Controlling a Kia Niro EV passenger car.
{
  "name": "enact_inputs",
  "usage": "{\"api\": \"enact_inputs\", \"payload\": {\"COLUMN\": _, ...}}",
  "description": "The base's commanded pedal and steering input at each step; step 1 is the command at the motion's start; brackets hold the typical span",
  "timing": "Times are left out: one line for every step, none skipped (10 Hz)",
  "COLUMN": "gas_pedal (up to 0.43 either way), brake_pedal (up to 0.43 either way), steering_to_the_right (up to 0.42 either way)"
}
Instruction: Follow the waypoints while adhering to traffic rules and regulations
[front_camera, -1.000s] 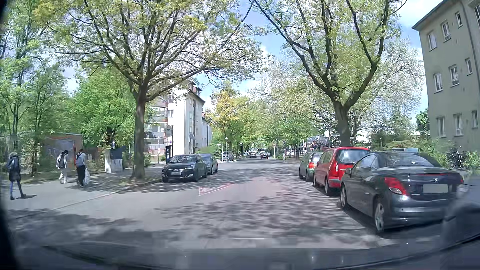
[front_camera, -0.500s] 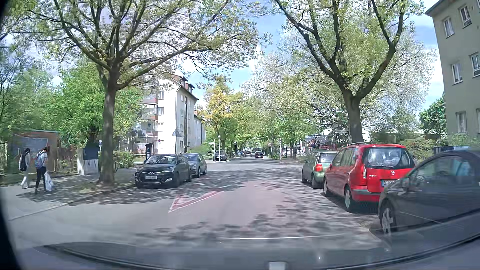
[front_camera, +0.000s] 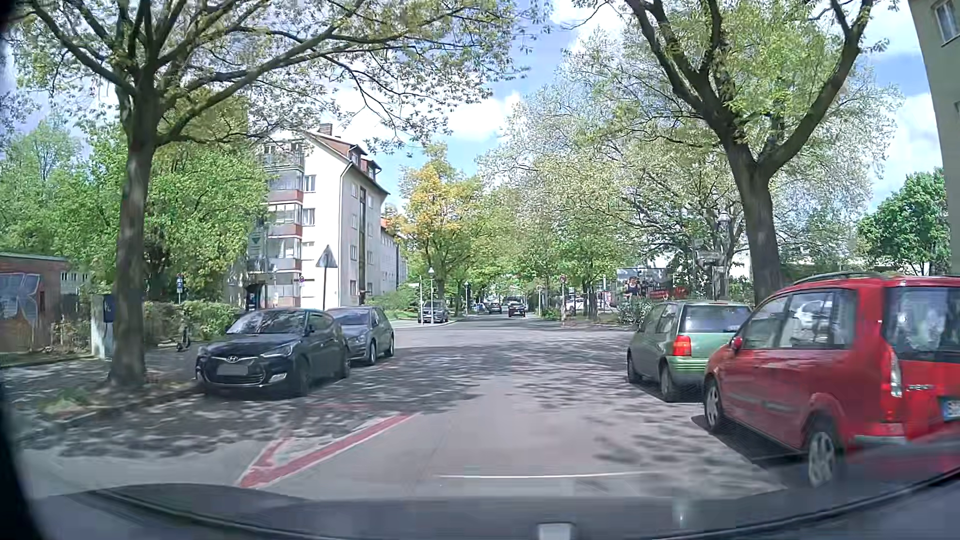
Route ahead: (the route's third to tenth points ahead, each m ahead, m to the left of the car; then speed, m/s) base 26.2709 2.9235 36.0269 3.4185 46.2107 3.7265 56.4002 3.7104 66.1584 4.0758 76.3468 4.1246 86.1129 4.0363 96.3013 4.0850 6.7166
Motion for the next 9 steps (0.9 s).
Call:
{"api": "enact_inputs", "payload": {"gas_pedal": 0.299, "brake_pedal": 0.018, "steering_to_the_right": 0.009}}
{"api": "enact_inputs", "payload": {"gas_pedal": 0.287, "brake_pedal": 0.018, "steering_to_the_right": 0.011}}
{"api": "enact_inputs", "payload": {"gas_pedal": 0.240, "brake_pedal": 0.018, "steering_to_the_right": 0.016}}
{"api": "enact_inputs", "payload": {"gas_pedal": 0.157, "brake_pedal": 0.018, "steering_to_the_right": 0.019}}
{"api": "enact_inputs", "payload": {"gas_pedal": 0.000, "brake_pedal": 0.018, "steering_to_the_right": 0.020}}
{"api": "enact_inputs", "payload": {"gas_pedal": 0.000, "brake_pedal": 0.018, "steering_to_the_right": 0.019}}
{"api": "enact_inputs", "payload": {"gas_pedal": 0.000, "brake_pedal": 0.018, "steering_to_the_right": 0.019}}
{"api": "enact_inputs", "payload": {"gas_pedal": 0.000, "brake_pedal": 0.018, "steering_to_the_right": 0.016}}
{"api": "enact_inputs", "payload": {"gas_pedal": 0.000, "brake_pedal": 0.122, "steering_to_the_right": 0.009}}
